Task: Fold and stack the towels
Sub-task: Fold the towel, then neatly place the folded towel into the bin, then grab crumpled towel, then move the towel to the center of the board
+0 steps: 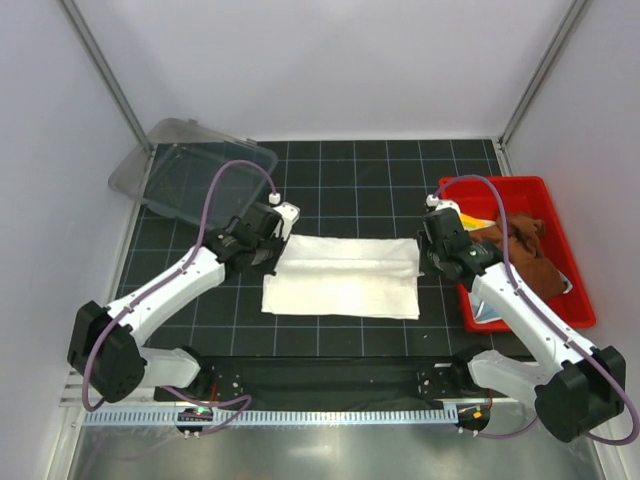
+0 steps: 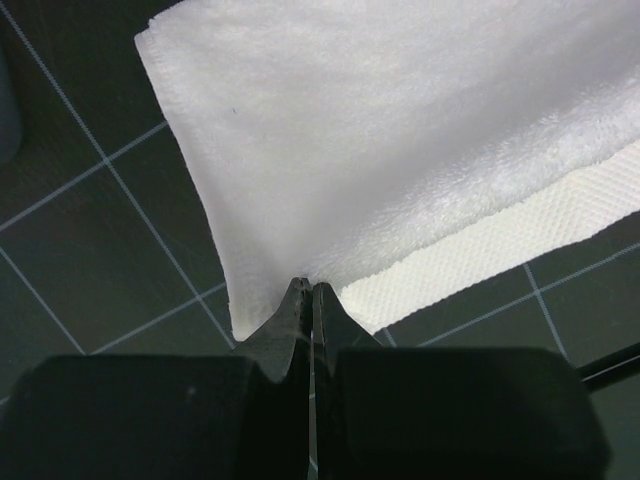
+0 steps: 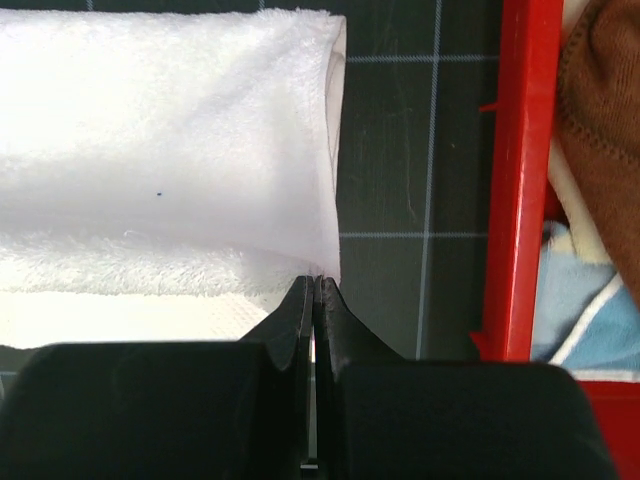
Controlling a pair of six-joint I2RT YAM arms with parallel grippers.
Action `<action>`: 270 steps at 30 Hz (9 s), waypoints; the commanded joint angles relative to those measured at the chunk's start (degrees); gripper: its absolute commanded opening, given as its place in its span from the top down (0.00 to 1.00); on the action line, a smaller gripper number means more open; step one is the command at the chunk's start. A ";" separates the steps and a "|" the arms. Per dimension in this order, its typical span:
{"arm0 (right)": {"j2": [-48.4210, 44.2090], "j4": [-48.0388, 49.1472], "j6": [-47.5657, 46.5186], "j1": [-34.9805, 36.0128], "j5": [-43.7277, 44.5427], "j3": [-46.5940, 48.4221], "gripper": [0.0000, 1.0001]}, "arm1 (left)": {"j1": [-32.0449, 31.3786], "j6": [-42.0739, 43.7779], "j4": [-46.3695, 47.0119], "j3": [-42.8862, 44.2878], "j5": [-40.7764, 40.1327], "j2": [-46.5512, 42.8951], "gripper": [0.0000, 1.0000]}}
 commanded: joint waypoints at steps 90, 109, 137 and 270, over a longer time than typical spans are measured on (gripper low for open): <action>5.96 22.45 14.63 4.74 -12.44 -13.77 0.65 | 15.35 -26.39 13.46 -10.27 14.53 18.10 0.49; -1.86 14.72 13.49 4.74 -13.50 -6.48 0.00 | 11.14 -21.75 -12.02 12.21 -1.37 11.95 1.00; 3.06 16.91 7.86 4.66 -7.17 -0.59 0.00 | 26.68 13.07 2.11 54.23 -38.72 38.57 1.00; 22.23 2.42 7.95 -6.16 -8.57 16.99 0.45 | -0.02 -27.09 29.63 5.28 23.13 16.84 0.32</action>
